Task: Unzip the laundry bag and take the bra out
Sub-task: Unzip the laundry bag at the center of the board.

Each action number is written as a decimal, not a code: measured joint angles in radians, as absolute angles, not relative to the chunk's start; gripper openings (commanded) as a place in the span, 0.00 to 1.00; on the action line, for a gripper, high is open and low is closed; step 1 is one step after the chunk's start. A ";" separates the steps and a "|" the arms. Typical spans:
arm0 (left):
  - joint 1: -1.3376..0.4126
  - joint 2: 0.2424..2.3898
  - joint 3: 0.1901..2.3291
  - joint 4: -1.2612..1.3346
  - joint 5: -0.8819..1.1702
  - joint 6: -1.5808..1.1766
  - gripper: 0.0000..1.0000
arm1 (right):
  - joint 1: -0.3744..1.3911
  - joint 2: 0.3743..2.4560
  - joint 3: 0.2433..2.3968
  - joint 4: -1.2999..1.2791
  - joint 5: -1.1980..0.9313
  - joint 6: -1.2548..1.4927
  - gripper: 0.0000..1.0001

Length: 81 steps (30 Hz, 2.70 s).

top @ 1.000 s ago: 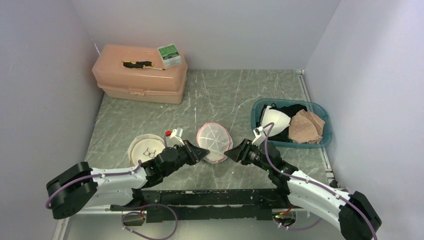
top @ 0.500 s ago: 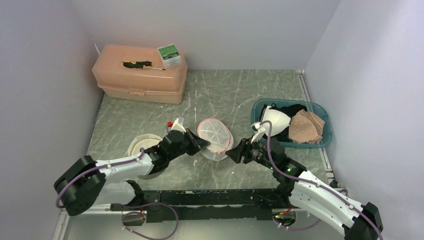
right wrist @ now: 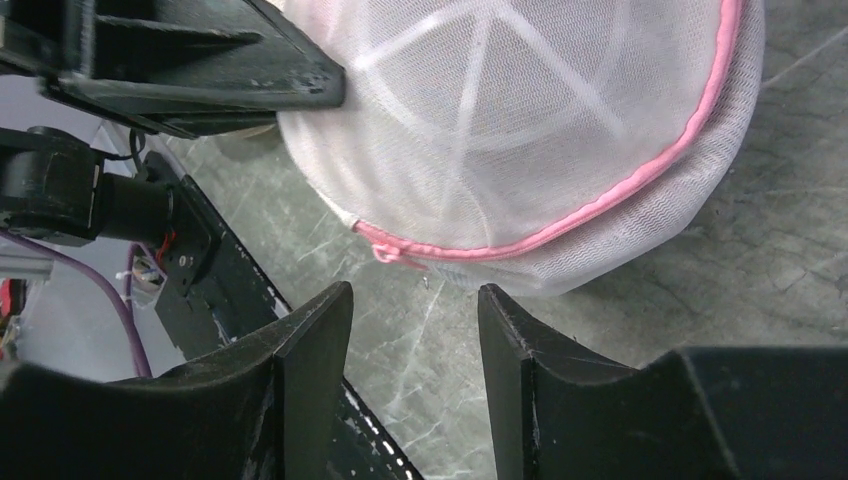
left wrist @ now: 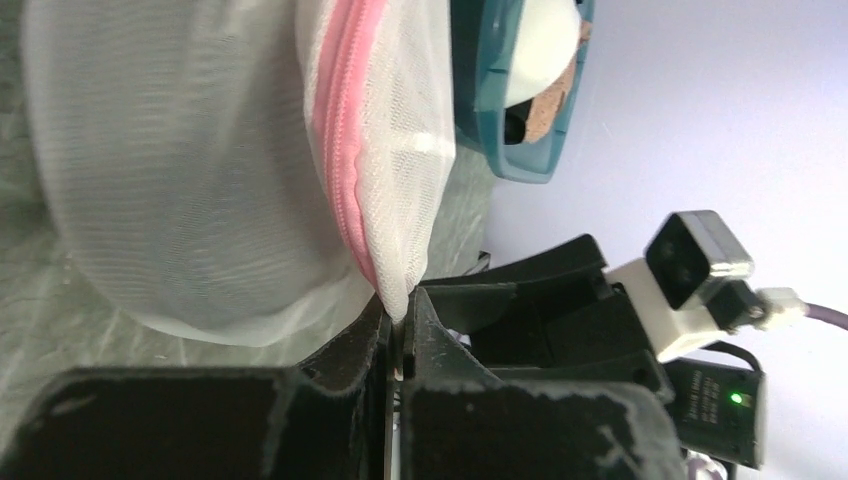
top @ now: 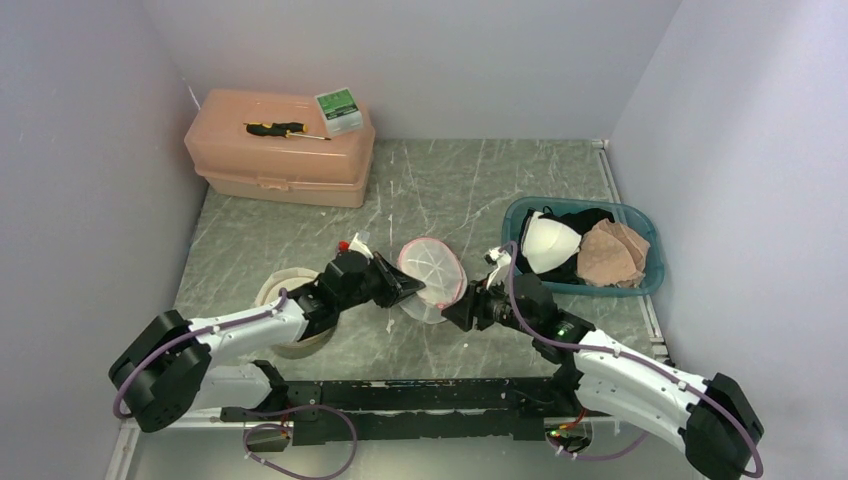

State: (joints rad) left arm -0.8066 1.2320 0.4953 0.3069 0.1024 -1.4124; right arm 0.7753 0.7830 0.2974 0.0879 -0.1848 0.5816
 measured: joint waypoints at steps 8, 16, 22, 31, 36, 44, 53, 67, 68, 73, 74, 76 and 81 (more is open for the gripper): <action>-0.805 1.190 0.533 0.248 0.112 -1.414 0.03 | 0.777 0.807 0.297 0.148 -0.184 0.560 0.51; -0.802 1.190 0.533 0.238 0.116 -1.429 0.03 | 0.777 0.859 0.292 0.263 -0.220 0.587 0.45; -0.802 1.184 0.533 0.226 0.116 -1.431 0.03 | 0.777 0.881 0.275 0.310 -0.250 0.624 0.46; -0.795 1.156 0.533 0.200 0.115 -1.431 0.03 | 0.777 0.820 0.200 0.350 -0.278 0.687 0.48; -0.791 1.153 0.533 0.197 0.116 -1.431 0.03 | 0.777 0.809 0.150 0.390 -0.299 0.726 0.50; -0.791 1.153 0.532 0.202 0.120 -1.436 0.03 | 0.761 0.878 0.123 0.561 -0.361 0.801 0.58; -0.789 1.142 0.523 0.212 0.128 -1.454 0.03 | 0.725 0.975 0.124 0.673 -0.407 0.865 0.62; -0.782 1.122 0.504 0.220 0.127 -1.464 0.03 | 0.665 1.110 0.116 0.876 -0.490 0.946 0.54; -0.780 1.121 0.503 0.219 0.127 -1.464 0.03 | 0.662 1.124 0.116 0.892 -0.499 0.952 0.54; -0.777 1.107 0.495 0.215 0.127 -1.465 0.03 | 0.657 1.174 0.115 0.949 -0.524 0.965 0.54; -0.776 1.105 0.495 0.215 0.127 -1.465 0.03 | 0.657 1.180 0.115 0.953 -0.527 0.965 0.53; -0.775 1.103 0.495 0.214 0.128 -1.465 0.03 | 0.657 1.193 0.115 0.961 -0.533 0.965 0.51; -0.773 1.103 0.495 0.212 0.128 -1.465 0.03 | 0.657 1.210 0.115 0.974 -0.534 0.963 0.44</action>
